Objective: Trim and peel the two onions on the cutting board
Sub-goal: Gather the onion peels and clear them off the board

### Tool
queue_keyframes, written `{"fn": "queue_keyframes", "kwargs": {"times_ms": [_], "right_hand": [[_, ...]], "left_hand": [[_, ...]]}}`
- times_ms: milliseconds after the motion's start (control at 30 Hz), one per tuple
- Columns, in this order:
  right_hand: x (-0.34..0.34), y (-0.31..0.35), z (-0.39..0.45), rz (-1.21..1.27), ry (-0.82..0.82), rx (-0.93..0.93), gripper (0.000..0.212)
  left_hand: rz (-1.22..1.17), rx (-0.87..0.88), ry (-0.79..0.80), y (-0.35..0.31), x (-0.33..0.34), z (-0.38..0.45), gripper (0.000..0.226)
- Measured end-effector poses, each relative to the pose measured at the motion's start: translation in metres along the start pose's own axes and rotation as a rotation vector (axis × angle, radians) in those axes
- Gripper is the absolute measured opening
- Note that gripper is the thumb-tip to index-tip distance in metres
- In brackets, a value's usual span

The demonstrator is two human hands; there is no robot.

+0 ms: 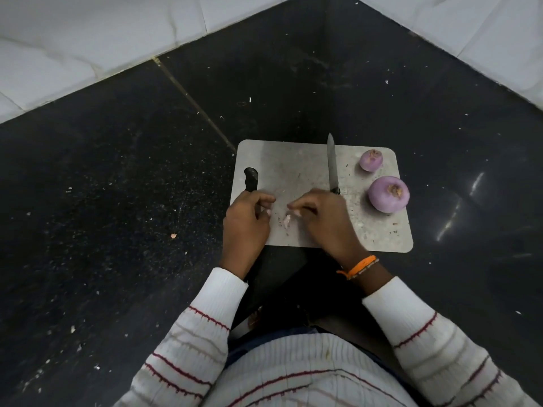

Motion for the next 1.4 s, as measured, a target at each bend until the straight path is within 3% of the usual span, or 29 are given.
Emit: {"fn": "queue_keyframes", "kwargs": {"times_ms": [100,267,500,767,867,967,1067,1233,1400], "right_hand": [[-0.018,-0.020,0.004,0.273,0.021,0.218,0.020],[-0.025,-0.040,-0.001,0.528,0.074,0.307,0.021],[-0.030,-0.043,-0.009,0.399,0.014,0.306,0.019],[-0.050,-0.041,-0.018,0.328,-0.067,0.294,0.023],[-0.064,-0.042,-0.021,0.268,-0.115,0.295,0.020],[-0.077,-0.043,-0.023,0.234,-0.148,0.289,0.018],[-0.084,-0.045,-0.027,0.231,-0.163,0.285,0.020],[-0.090,-0.055,-0.039,0.229,-0.193,0.329,0.026],[-0.082,-0.063,-0.043,0.345,-0.160,0.377,0.026]], "left_hand": [[0.043,0.012,0.009,-0.002,0.001,-0.001,0.025],[0.157,0.116,0.171,-0.007,0.024,-0.003,0.057],[0.162,0.231,-0.012,-0.012,0.019,-0.010,0.009],[0.204,0.245,0.067,-0.020,0.025,-0.008,0.005],[0.081,0.207,0.066,-0.026,0.028,-0.006,0.013],[0.027,0.172,0.191,-0.037,0.058,-0.006,0.018],[0.082,0.179,0.233,-0.043,0.084,-0.004,0.023],[0.197,0.193,0.214,-0.040,0.096,-0.002,0.011],[0.361,0.300,0.251,-0.043,0.108,-0.004,0.012]]}}
Point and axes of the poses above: each hand's wrist, its own z-axis towards the middle knuckle, its own x-axis out of the palm, y = z × x, the point moved 9 cm from there along z, towards the middle knuckle, and after that the axes turned 14 degrees about -z, right-handed, at the moved point
